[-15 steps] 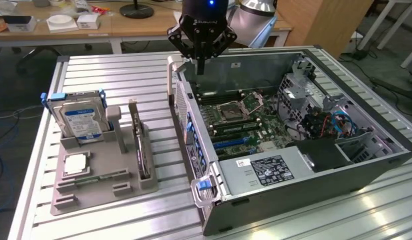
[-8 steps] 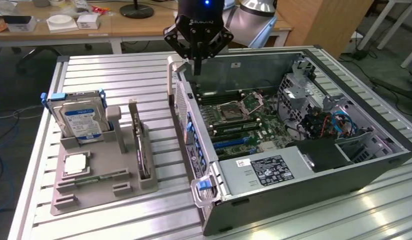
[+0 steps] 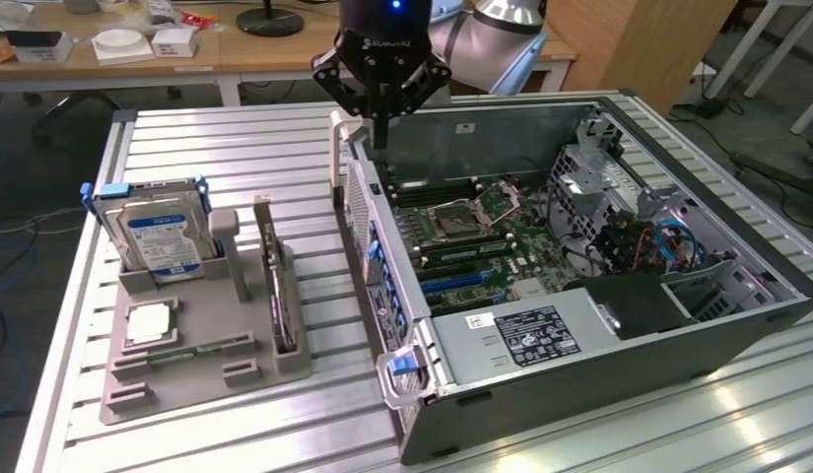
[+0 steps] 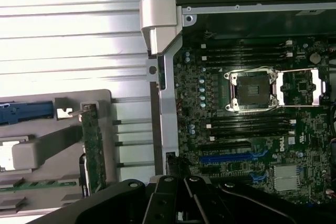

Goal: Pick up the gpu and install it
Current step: 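Reach for the gpu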

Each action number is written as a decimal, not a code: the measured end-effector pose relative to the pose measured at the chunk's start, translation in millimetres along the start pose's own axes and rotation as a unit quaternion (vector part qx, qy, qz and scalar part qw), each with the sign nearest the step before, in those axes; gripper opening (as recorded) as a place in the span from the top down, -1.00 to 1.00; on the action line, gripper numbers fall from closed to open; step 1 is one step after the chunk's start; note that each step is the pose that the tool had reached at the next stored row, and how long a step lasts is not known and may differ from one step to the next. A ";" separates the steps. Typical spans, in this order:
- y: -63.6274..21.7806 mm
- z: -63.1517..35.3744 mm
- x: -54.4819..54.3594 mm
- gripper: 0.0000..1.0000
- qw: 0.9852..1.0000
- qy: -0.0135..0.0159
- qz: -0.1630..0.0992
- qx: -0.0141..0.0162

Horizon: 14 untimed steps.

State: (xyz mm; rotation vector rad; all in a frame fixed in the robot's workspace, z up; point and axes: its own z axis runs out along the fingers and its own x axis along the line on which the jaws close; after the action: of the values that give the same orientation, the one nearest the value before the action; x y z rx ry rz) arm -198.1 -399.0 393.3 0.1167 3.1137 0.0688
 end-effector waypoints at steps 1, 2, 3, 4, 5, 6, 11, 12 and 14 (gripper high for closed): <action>-0.1 0.0 1.3 0.80 1.000 0.000 0.000 0.000; -0.2 -0.1 2.6 0.80 1.000 0.000 0.000 0.000; -0.3 -0.1 3.9 0.80 1.000 0.000 0.000 0.000; -0.4 -0.1 5.1 0.80 1.000 0.000 0.000 0.000; -0.5 -0.2 6.4 0.80 1.000 0.000 0.000 0.000; -0.6 -0.2 7.6 0.80 1.000 0.000 0.000 0.000; -1.1 -0.4 13.7 0.80 1.000 0.000 0.000 0.000; -1.2 -0.4 14.9 0.80 1.000 0.000 0.000 0.000; -1.4 -0.4 17.2 0.80 1.000 0.000 0.000 0.000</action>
State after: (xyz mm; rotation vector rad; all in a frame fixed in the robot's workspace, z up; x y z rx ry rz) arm -215.4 -399.1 393.3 0.1173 3.1136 0.0689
